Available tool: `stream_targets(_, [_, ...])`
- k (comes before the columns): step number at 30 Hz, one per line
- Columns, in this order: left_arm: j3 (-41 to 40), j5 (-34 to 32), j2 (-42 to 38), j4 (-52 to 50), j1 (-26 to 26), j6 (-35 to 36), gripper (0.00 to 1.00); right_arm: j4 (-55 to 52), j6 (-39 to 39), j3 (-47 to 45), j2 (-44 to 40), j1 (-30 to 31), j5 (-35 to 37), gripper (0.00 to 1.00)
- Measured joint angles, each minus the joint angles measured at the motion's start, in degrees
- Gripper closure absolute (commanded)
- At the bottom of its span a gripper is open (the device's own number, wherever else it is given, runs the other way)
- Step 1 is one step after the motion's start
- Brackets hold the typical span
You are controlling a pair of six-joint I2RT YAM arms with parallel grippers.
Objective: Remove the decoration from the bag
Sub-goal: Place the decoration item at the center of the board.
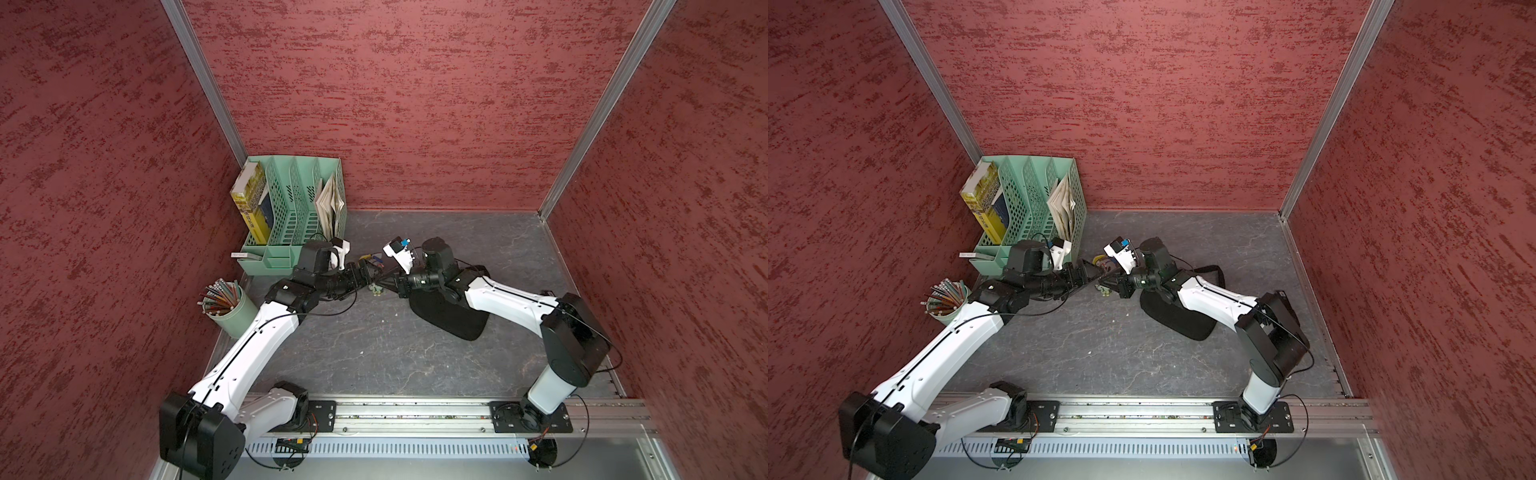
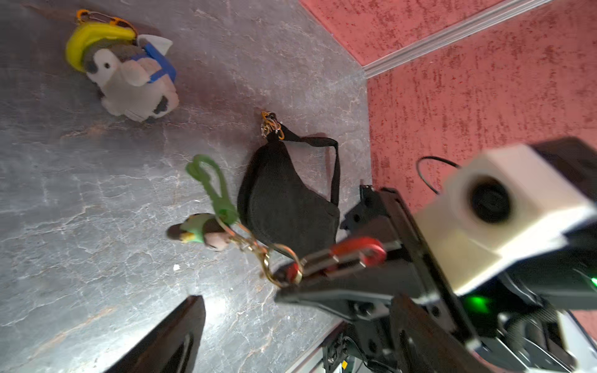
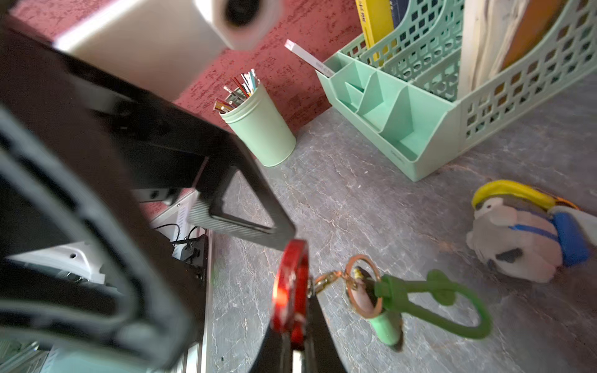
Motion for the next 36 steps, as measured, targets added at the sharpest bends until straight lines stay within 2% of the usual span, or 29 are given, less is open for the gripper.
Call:
stream_targets(8, [-0.02, 4.31, -0.50, 0.96, 0.17, -0.39, 0.07, -1.92, 1.36, 0.04, 1.60, -1.05, 1.62, 1.00])
stream_targets(13, [-0.04, 3.72, -0.98, 0.94, 0.76, -0.28, 0.08, -2.78, 3.52, 2.47, 4.07, -1.51, 2.08, 1.00])
stream_targets(23, [-0.28, 2.14, -2.99, 0.22, 1.92, 0.28, 0.07, -3.28, 13.64, 4.96, 12.35, -3.98, 2.40, 1.00])
stream_targets(26, [-0.39, 1.81, -2.99, -0.13, 1.95, 0.70, 0.07, -4.81, 15.89, 4.96, 13.38, -5.66, 3.56, 0.86])
stream_targets(29, [-0.50, 1.44, -2.99, -0.17, 2.14, 1.18, 0.07, -6.69, 17.53, 5.09, 13.53, -7.04, 5.62, 0.57])
stream_targets(30, [-0.68, 1.14, -3.02, -0.13, 2.27, 1.38, 0.07, -7.65, 17.68, 5.35, 13.53, -7.48, 6.43, 0.51])
stream_targets(33, [-1.68, -0.22, -3.13, 0.22, 2.75, 2.01, 0.07, -10.62, 16.26, 6.64, 13.29, -8.00, 8.90, 0.43])
stream_targets(36, [-2.71, -1.97, -3.19, 0.96, 3.45, 2.45, 0.06, -15.06, 14.21, 7.63, 11.26, -8.39, 11.87, 0.40])
